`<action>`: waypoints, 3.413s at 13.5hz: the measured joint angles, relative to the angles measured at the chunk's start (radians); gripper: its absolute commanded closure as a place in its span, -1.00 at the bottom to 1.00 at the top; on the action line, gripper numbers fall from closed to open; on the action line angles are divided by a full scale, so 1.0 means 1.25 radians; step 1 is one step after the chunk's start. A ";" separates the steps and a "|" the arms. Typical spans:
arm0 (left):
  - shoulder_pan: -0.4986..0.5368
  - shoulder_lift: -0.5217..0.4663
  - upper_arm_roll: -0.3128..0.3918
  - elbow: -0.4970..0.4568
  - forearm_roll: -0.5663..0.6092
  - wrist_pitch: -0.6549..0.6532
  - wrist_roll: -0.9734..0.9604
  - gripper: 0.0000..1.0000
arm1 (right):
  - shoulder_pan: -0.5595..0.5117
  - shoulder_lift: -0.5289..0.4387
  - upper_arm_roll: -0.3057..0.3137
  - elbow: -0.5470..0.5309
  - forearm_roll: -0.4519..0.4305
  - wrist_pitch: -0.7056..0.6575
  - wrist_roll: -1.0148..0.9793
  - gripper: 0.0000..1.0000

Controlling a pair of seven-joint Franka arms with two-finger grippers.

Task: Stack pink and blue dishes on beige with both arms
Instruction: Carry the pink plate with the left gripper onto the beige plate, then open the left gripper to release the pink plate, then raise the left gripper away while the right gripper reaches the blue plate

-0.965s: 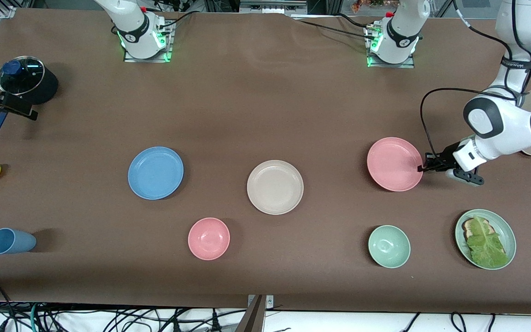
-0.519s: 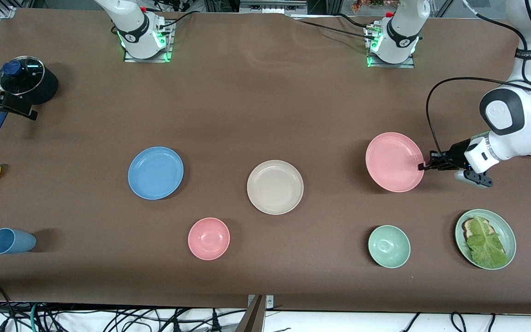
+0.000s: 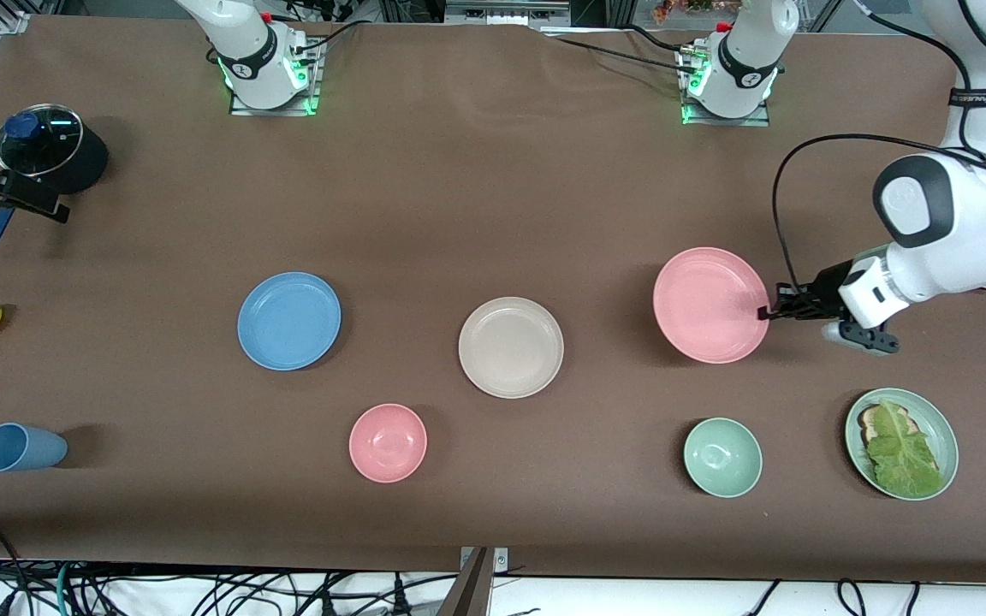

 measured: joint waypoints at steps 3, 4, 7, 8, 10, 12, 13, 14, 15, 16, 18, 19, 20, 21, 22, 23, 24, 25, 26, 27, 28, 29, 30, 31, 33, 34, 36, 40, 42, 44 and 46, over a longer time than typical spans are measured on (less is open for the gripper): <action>-0.067 0.008 -0.004 0.025 0.000 0.000 -0.107 1.00 | 0.000 0.000 0.000 0.000 0.000 0.000 0.000 -1.00; -0.087 0.014 -0.004 0.034 0.000 0.001 -0.139 1.00 | 0.000 0.000 0.000 0.000 0.000 0.000 0.000 -1.00; -0.150 0.036 -0.005 0.055 0.000 0.019 -0.227 1.00 | 0.000 0.000 0.000 0.000 0.000 0.000 0.000 -1.00; -0.173 0.043 -0.005 0.060 0.000 0.026 -0.260 1.00 | 0.000 0.000 0.000 0.000 0.000 0.000 0.000 -1.00; -0.224 0.056 -0.005 0.071 0.005 0.044 -0.335 1.00 | 0.000 0.000 0.000 0.000 0.000 0.000 0.000 -1.00; -0.265 0.068 -0.006 0.077 0.035 0.079 -0.408 1.00 | 0.000 0.000 0.001 0.000 0.000 0.000 0.000 -1.00; -0.287 0.076 -0.006 0.078 0.046 0.099 -0.444 1.00 | 0.000 0.000 0.002 0.000 0.000 0.000 0.000 -1.00; -0.310 0.086 -0.006 0.080 0.055 0.120 -0.482 1.00 | 0.000 0.000 0.002 0.000 0.000 0.000 0.000 -1.00; -0.332 0.098 -0.006 0.087 0.064 0.136 -0.521 1.00 | 0.000 0.000 0.002 0.000 0.000 0.000 0.000 -1.00; -0.353 0.113 -0.005 0.098 0.073 0.145 -0.560 1.00 | 0.000 0.000 0.002 0.000 0.000 0.000 0.000 -1.00; -0.393 0.149 -0.005 0.124 0.115 0.171 -0.639 1.00 | 0.000 0.000 0.002 0.001 0.000 0.000 0.000 -1.00; -0.408 0.166 -0.005 0.131 0.138 0.195 -0.671 1.00 | 0.000 0.000 0.002 0.001 0.000 0.000 0.000 -1.00; -0.419 0.183 -0.005 0.136 0.153 0.217 -0.695 1.00 | 0.000 0.000 0.002 0.001 0.000 0.000 0.000 -1.00; -0.427 0.198 -0.005 0.138 0.158 0.233 -0.708 1.00 | 0.000 0.000 0.002 0.001 0.000 0.000 0.000 -1.00; -0.434 0.212 -0.004 0.139 0.158 0.248 -0.717 1.00 | 0.000 0.000 0.002 0.001 0.000 0.000 0.000 -1.00; -0.440 0.223 -0.004 0.140 0.158 0.259 -0.727 1.00 | 0.000 0.000 0.002 0.001 0.000 0.000 0.000 -1.00; -0.447 0.233 -0.004 0.141 0.158 0.270 -0.734 1.00 | 0.000 0.000 0.002 0.001 0.000 0.000 0.000 -1.00; -0.453 0.242 -0.003 0.145 0.158 0.280 -0.742 1.00 | 0.000 0.000 0.002 0.001 0.000 0.000 0.000 -1.00; -0.456 0.250 -0.003 0.151 0.158 0.284 -0.747 1.00 | 0.000 0.000 0.002 0.001 0.000 0.000 0.000 -1.00; -0.457 0.258 -0.003 0.158 0.158 0.286 -0.749 1.00 | 0.000 0.000 0.002 0.001 0.000 0.000 0.000 -1.00; -0.457 0.266 -0.002 0.164 0.158 0.287 -0.750 1.00 | 0.000 0.000 0.002 0.001 0.000 0.000 0.000 -1.00; -0.457 0.274 -0.002 0.172 0.158 0.289 -0.751 1.00 | 0.000 0.000 0.002 0.001 0.000 0.000 0.000 -1.00; -0.457 0.282 -0.001 0.181 0.158 0.291 -0.753 1.00 | 0.000 0.000 0.002 0.001 0.000 0.000 0.000 -1.00; -0.457 0.291 0.000 0.190 0.158 0.292 -0.755 1.00 | 0.000 0.000 0.002 0.001 0.000 0.000 0.000 -1.00; -0.458 0.306 0.005 0.207 0.158 0.293 -0.757 1.00 | 0.000 0.000 0.002 0.001 0.000 0.000 0.000 -1.00; -0.458 0.310 0.008 0.213 0.158 0.293 -0.757 1.00 | 0.000 0.000 0.002 0.001 0.000 0.000 0.000 -1.00; -0.458 0.314 0.012 0.223 0.158 0.293 -0.757 0.73 | 0.000 0.000 0.002 0.001 0.000 0.000 0.000 -1.00; -0.458 0.316 0.016 0.231 0.158 0.293 -0.757 0.33 | 0.000 0.000 0.002 0.001 0.000 0.000 0.000 -1.00; -0.458 0.317 0.016 0.231 0.159 0.293 -0.757 0.17 | 0.000 0.000 0.002 0.001 0.000 0.000 0.000 -1.00; -0.458 0.317 0.016 0.233 0.167 0.293 -0.757 -0.28 | 0.000 0.000 0.002 0.001 0.000 -0.001 0.000 -1.00; -0.456 0.315 0.021 0.241 0.188 0.288 -0.758 -0.43 | 0.000 0.000 0.002 0.001 0.000 -0.001 0.000 -1.00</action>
